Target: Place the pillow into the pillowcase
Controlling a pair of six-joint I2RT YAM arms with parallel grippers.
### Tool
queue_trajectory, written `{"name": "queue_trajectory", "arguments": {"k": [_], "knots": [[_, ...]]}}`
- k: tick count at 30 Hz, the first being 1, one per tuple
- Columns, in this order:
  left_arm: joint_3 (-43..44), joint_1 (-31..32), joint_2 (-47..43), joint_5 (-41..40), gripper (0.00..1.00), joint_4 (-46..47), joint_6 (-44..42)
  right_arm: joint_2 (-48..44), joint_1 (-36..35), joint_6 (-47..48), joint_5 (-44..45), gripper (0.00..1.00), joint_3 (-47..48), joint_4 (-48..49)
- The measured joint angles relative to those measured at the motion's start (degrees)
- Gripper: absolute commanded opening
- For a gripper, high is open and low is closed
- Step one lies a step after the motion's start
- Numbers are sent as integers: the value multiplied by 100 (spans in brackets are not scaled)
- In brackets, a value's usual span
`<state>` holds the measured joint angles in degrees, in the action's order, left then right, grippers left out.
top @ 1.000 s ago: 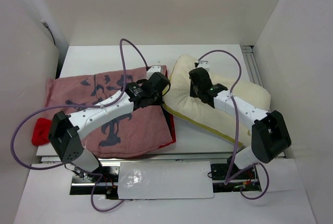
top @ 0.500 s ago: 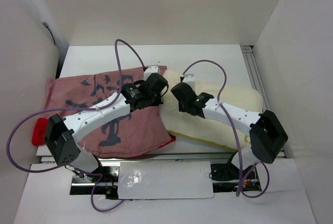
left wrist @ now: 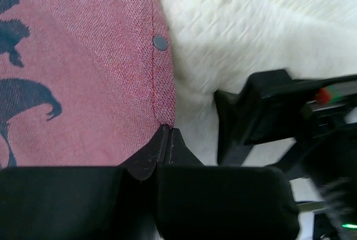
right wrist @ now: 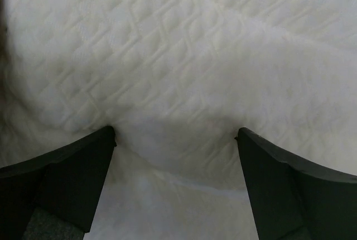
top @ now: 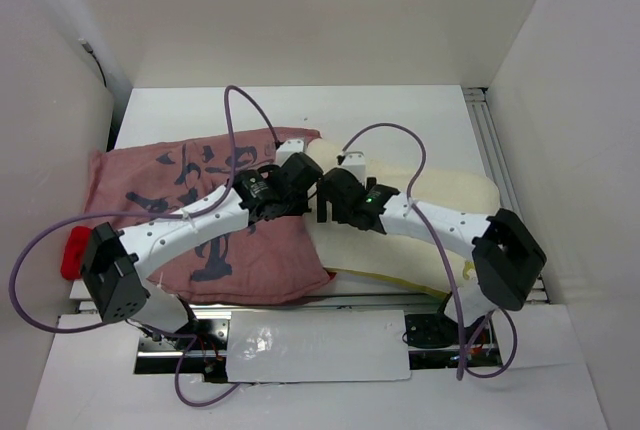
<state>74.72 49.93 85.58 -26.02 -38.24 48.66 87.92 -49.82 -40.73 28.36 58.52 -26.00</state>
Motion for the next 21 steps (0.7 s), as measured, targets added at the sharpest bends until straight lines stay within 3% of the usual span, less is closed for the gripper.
{"name": "queue_trajectory", "arguments": {"k": [5,10,17,19,20,21], "knots": [[-352,120,-212,13,0,-195,46,-494,420,1064,-570,100,0,284],[-431,133,-216,-52,0,-332,157,-815,1366,2223,-1578,100,55,1360],[13,111,-101,-376,0,-592,297,839,2140,3473,-3093,100,1285,2079],[151,61,-39,-428,0,-643,356,1193,2162,3735,-3580,92,1364,2258],[216,13,4,-437,0,-669,398,1333,2179,3834,-3823,82,1388,2262],[293,-50,61,-442,0,-715,424,1486,2190,3943,-4094,61,1425,2247]]}}
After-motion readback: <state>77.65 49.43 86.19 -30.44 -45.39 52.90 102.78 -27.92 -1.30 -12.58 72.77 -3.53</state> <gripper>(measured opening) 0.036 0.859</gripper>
